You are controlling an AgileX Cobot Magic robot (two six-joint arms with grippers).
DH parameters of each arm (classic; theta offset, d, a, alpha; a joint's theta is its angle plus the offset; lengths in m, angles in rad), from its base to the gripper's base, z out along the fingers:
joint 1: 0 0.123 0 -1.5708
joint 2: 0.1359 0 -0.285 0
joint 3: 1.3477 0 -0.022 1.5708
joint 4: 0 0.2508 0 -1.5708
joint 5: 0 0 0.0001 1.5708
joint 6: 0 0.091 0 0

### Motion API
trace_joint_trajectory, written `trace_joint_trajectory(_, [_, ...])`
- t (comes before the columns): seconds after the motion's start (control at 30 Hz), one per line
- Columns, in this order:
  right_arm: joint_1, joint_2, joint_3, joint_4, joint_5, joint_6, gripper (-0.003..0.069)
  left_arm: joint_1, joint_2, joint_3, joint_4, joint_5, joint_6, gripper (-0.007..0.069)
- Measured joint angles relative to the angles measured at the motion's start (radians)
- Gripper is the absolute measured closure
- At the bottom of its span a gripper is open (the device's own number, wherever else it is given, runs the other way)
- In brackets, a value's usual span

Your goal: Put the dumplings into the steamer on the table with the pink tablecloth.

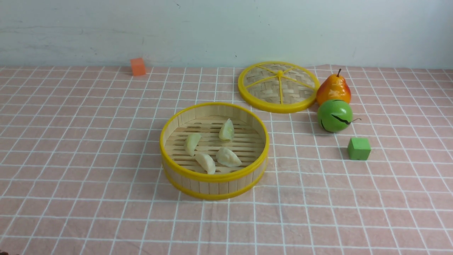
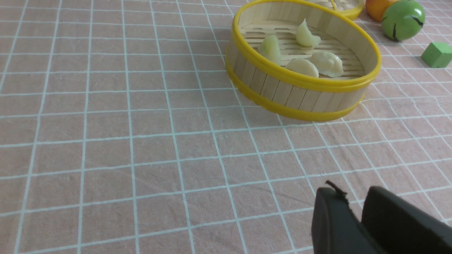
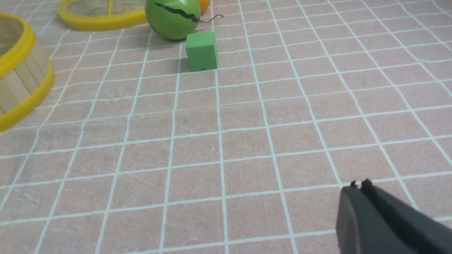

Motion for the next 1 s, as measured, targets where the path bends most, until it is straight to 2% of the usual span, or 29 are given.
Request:
trace_joint_trajectory(0.07, [0.0,0.0,0.0,0.0,0.0,0.0,0.0657,0.005,0.0,0.019,-0.002,-0.03,0.0,0.0497])
trace_joint_trajectory(0.17, [0.0,0.0,0.0,0.0,0.0,0.0,0.0654,0.07,0.0,0.108,-0.019,-0.199,0.0,0.0532])
trace_joint_trajectory(0.2, [0.0,0.0,0.0,0.0,0.0,0.0,0.0653,0.075,0.0,0.114,-0.019,-0.211,0.0,0.0532])
trace_joint_trajectory(0.3, [0.0,0.0,0.0,0.0,0.0,0.0,0.0648,0.185,-0.022,0.213,-0.021,-0.401,0.0,0.0619])
trace_joint_trajectory(0.37, [0.0,0.0,0.0,0.0,0.0,0.001,0.0646,0.256,-0.058,0.281,-0.031,-0.469,0.0,0.0638])
trace_joint_trajectory(0.5, [0.0,0.0,0.0,0.0,0.0,0.001,0.0643,0.343,-0.138,0.331,-0.065,-0.44,0.0,0.0638])
trace_joint_trajectory(0.6, [0.0,0.0,0.0,0.0,0.001,0.001,0.0638,0.384,-0.15,0.334,-0.085,-0.351,0.016,0.0638])
trace_joint_trajectory(0.67, [0.0,0.0,0.0,0.0,0.001,0.001,0.0634,0.405,-0.15,0.337,-0.087,-0.291,0.066,0.0638])
trace_joint_trajectory(0.83, [0.0,0.0,0.0,0.0,0.001,0.001,0.0626,0.408,-0.15,0.338,-0.087,-0.239,0.162,0.0638])
trace_joint_trajectory(1.0, [0.0,0.0,0.0,0.0,0.001,0.001,0.0619,0.408,-0.15,0.338,-0.089,-0.239,0.174,0.0638])
